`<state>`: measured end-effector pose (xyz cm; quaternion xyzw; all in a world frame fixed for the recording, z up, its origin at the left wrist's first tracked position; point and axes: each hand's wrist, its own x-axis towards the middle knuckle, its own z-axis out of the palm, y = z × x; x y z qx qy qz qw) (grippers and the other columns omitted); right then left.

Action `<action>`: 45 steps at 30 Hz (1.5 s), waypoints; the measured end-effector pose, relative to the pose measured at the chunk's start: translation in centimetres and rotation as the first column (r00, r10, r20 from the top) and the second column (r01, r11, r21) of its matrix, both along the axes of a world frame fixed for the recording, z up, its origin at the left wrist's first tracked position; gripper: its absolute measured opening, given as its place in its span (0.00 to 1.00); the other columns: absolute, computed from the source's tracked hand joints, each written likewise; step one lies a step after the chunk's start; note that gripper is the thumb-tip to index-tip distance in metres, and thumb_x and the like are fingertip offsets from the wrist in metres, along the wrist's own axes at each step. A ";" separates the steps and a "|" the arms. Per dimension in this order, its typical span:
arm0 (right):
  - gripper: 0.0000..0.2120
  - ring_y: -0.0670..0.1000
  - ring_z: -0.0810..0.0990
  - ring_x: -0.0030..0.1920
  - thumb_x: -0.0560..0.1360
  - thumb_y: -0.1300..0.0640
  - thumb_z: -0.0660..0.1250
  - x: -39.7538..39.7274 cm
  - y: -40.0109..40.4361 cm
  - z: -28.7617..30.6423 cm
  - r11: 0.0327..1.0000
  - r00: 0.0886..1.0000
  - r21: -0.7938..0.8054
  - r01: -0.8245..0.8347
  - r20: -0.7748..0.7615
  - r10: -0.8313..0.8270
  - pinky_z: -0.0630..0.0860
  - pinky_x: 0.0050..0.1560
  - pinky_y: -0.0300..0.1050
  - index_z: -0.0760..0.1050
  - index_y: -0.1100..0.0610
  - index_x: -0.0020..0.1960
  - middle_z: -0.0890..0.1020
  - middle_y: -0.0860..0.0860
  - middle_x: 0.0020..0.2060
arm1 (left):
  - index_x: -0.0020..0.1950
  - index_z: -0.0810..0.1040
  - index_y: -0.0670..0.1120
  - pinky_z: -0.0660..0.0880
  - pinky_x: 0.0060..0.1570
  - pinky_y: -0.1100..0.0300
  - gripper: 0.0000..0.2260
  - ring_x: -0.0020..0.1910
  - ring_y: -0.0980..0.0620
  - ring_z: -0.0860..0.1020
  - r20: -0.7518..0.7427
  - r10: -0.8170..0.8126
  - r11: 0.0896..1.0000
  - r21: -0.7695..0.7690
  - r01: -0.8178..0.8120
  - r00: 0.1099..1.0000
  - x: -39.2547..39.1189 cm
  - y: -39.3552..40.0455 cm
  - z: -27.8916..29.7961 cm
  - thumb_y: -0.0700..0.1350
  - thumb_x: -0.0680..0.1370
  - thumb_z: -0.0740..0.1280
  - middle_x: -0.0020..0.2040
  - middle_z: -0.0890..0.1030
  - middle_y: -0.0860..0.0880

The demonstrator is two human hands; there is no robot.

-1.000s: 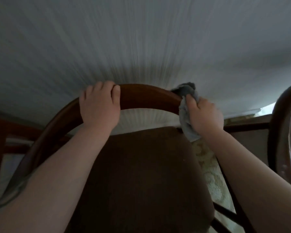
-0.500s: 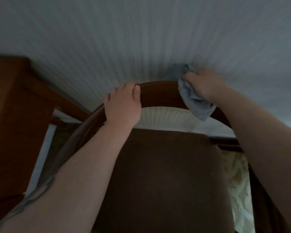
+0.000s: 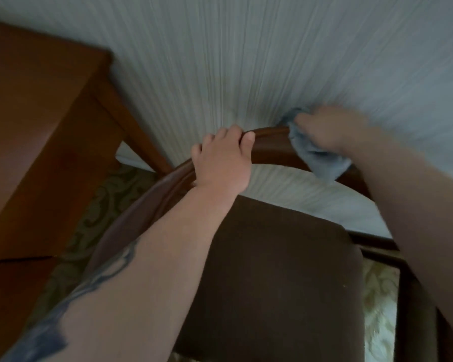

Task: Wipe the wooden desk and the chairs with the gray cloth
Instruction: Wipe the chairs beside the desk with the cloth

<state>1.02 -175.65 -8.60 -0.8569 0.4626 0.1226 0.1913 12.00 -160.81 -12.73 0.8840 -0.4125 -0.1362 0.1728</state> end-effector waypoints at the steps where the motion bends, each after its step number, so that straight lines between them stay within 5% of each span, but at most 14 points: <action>1: 0.21 0.61 0.75 0.57 0.82 0.47 0.51 1.7 1.0 -0.2 0.998 0.999 -0.047 -0.040 -0.015 0.040 0.66 0.48 0.49 0.75 0.62 0.58 0.76 0.63 0.59 | 0.60 0.72 0.51 0.61 0.58 0.50 0.17 0.59 0.47 0.71 -0.022 0.005 1.000 0.001 -0.005 1.000 0.1 -0.1 0.0 0.56 0.83 0.46 0.56 0.75 0.50; 6: 0.26 0.60 0.77 0.49 0.79 0.42 0.47 5.8 5.0 -1.9 0.895 0.955 -0.345 -0.283 -0.019 0.295 0.64 0.41 0.47 0.76 0.59 0.54 0.79 0.60 0.50 | 0.60 0.73 0.50 0.63 0.54 0.50 0.16 0.59 0.45 0.73 -0.122 -0.020 1.000 0.013 0.021 0.992 2.0 1.3 -0.5 0.54 0.83 0.48 0.57 0.77 0.48; 9: 0.19 0.58 0.76 0.46 0.80 0.43 0.50 4.2 7.0 -3.7 0.792 0.962 -0.599 -0.113 0.134 0.239 0.65 0.49 0.51 0.74 0.55 0.48 0.78 0.55 0.42 | 0.64 0.70 0.53 0.67 0.57 0.51 0.16 0.55 0.50 0.74 -0.074 -0.004 1.000 0.004 0.004 0.997 3.2 5.7 -1.2 0.54 0.83 0.48 0.54 0.75 0.52; 13: 0.20 0.58 0.71 0.61 0.78 0.44 0.53 7.5 12.5 -5.3 0.838 0.983 -0.545 0.020 0.166 0.085 0.51 0.71 0.55 0.74 0.54 0.61 0.78 0.55 0.55 | 0.69 0.68 0.52 0.73 0.57 0.50 0.20 0.55 0.51 0.76 0.027 0.097 0.994 0.042 -0.098 0.995 4.7 12.7 -2.4 0.55 0.83 0.45 0.57 0.77 0.51; 16: 0.22 0.57 0.70 0.65 0.77 0.44 0.52 10.0 18.5 -5.8 0.844 0.950 -0.494 -0.206 0.107 0.294 0.44 0.73 0.55 0.74 0.52 0.63 0.78 0.53 0.57 | 0.71 0.67 0.50 0.71 0.56 0.52 0.20 0.59 0.49 0.75 0.090 0.105 0.992 0.054 -0.110 0.990 4.6 16.9 -3.0 0.53 0.83 0.46 0.62 0.76 0.49; 19: 0.21 0.54 0.68 0.68 0.77 0.45 0.54 10.5 23.5 -6.9 0.820 0.834 -0.384 -0.424 0.187 0.519 0.41 0.75 0.55 0.74 0.51 0.65 0.76 0.51 0.61 | 0.65 0.70 0.48 0.74 0.46 0.56 0.20 0.52 0.50 0.77 0.098 0.111 0.991 0.059 -0.117 0.989 4.7 20.0 -3.2 0.53 0.81 0.46 0.58 0.78 0.47; 22: 0.24 0.53 0.66 0.70 0.77 0.43 0.53 9.7 20.6 -6.8 0.721 0.742 -0.397 -0.567 0.133 0.657 0.36 0.74 0.50 0.70 0.51 0.69 0.75 0.50 0.64 | 0.74 0.61 0.48 0.76 0.44 0.56 0.25 0.55 0.49 0.77 0.084 0.085 0.990 0.106 -0.093 0.993 4.8 22.1 -2.9 0.56 0.81 0.42 0.65 0.73 0.46; 27: 0.23 0.52 0.54 0.77 0.79 0.47 0.52 10.4 21.8 -7.0 0.906 0.957 -0.422 -0.043 0.244 0.159 0.37 0.75 0.57 0.68 0.52 0.71 0.68 0.51 0.72 | 0.76 0.55 0.51 0.77 0.43 0.56 0.23 0.56 0.50 0.77 0.123 0.103 0.987 0.114 -0.117 0.987 4.6 23.4 -3.2 0.55 0.82 0.43 0.65 0.73 0.48; 30: 0.25 0.52 0.47 0.78 0.79 0.46 0.49 10.9 27.3 -7.2 0.897 0.888 -0.316 -0.309 0.241 0.391 0.34 0.74 0.56 0.65 0.49 0.73 0.62 0.50 0.76 | 0.69 0.64 0.49 0.77 0.39 0.57 0.19 0.49 0.52 0.78 0.114 0.093 0.991 0.089 -0.103 0.989 4.6 23.7 -3.4 0.54 0.82 0.46 0.59 0.76 0.48; 33: 0.26 0.50 0.50 0.77 0.78 0.44 0.49 9.7 24.5 -6.6 0.754 0.776 -0.348 -0.558 0.105 0.622 0.33 0.74 0.54 0.60 0.47 0.76 0.61 0.49 0.76 | 0.68 0.65 0.49 0.75 0.40 0.59 0.19 0.50 0.51 0.77 0.103 0.100 0.992 0.070 -0.107 0.990 4.6 23.7 -3.2 0.54 0.82 0.46 0.59 0.76 0.48; 35: 0.25 0.51 0.52 0.77 0.79 0.46 0.53 9.5 21.6 -7.0 0.806 0.853 -0.411 -0.426 0.112 0.509 0.37 0.75 0.56 0.61 0.48 0.75 0.63 0.50 0.75 | 0.74 0.60 0.50 0.73 0.41 0.58 0.22 0.53 0.51 0.76 0.093 0.108 0.992 0.058 -0.114 0.990 4.5 23.5 -3.2 0.55 0.82 0.45 0.62 0.73 0.48; 37: 0.22 0.51 0.51 0.77 0.80 0.49 0.55 10.0 21.8 -7.1 0.903 0.946 -0.412 -0.121 0.228 0.231 0.38 0.76 0.56 0.65 0.49 0.74 0.63 0.50 0.75 | 0.76 0.56 0.51 0.71 0.40 0.60 0.23 0.53 0.51 0.76 0.098 0.106 0.992 0.057 -0.112 0.990 4.5 23.4 -3.3 0.55 0.81 0.44 0.63 0.72 0.48; 39: 0.22 0.52 0.49 0.78 0.79 0.50 0.55 11.2 25.0 -7.7 0.927 0.941 -0.376 0.008 0.317 0.120 0.38 0.75 0.55 0.67 0.50 0.73 0.62 0.51 0.76 | 0.75 0.58 0.51 0.70 0.40 0.60 0.23 0.54 0.52 0.75 0.069 0.114 0.993 0.029 -0.116 0.991 4.6 23.5 -3.2 0.54 0.81 0.45 0.63 0.73 0.49; 45: 0.27 0.50 0.43 0.78 0.80 0.47 0.50 8.4 24.6 -6.9 0.833 0.833 -0.284 -0.474 0.162 0.529 0.35 0.74 0.53 0.53 0.45 0.78 0.53 0.47 0.78 | 0.68 0.65 0.50 0.68 0.39 0.60 0.18 0.52 0.52 0.76 0.032 0.119 0.992 -0.042 -0.118 0.992 4.7 23.4 -3.5 0.52 0.81 0.48 0.58 0.74 0.50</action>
